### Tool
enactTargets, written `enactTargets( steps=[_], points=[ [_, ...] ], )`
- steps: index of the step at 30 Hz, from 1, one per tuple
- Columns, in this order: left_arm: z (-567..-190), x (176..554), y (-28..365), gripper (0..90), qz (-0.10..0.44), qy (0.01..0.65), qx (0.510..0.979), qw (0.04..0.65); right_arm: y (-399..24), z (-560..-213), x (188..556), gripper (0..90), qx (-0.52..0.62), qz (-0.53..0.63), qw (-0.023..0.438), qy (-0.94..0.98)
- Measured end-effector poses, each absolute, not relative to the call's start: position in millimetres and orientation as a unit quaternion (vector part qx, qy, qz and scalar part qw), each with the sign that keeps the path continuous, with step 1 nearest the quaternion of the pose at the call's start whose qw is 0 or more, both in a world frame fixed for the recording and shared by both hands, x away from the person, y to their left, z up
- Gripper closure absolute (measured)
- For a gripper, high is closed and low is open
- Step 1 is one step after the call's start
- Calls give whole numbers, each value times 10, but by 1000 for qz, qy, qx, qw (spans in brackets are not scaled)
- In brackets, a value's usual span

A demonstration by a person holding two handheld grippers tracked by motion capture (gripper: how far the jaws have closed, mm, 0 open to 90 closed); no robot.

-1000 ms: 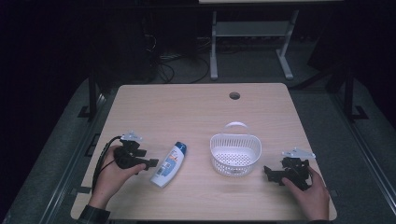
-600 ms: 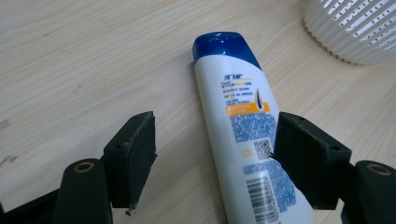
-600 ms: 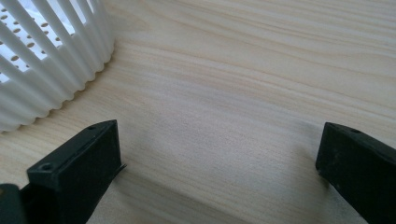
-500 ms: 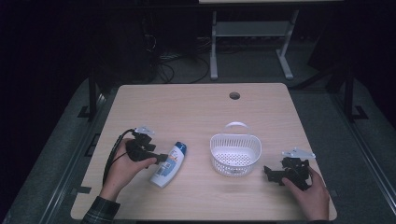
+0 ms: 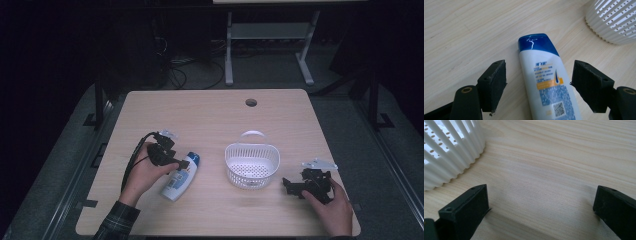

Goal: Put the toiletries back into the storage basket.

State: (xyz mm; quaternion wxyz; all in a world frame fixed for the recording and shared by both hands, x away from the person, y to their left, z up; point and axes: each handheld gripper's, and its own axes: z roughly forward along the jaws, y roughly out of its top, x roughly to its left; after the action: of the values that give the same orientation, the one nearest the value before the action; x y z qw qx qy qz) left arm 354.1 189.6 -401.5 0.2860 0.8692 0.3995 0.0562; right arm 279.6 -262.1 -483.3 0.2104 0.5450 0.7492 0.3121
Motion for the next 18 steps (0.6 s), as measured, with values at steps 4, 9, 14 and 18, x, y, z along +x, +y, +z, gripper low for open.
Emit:
enactTargets(
  steps=[4,9,14,18],
  points=[
    [-4031,3587,1814,269,53,398,872,279,-2621,-4833,2796,0,545,312,210,749],
    [-4041,3625,1740,264,56,395,875,273,-2621,-4833,2796,0,545,312,210,749],
    [-4099,3675,1624,261,54,398,880,254,-2621,-4833,2796,0,545,312,210,749],
    [-4141,3707,1551,256,51,396,885,238,-2621,-4832,2796,0,545,312,210,749]
  ],
)
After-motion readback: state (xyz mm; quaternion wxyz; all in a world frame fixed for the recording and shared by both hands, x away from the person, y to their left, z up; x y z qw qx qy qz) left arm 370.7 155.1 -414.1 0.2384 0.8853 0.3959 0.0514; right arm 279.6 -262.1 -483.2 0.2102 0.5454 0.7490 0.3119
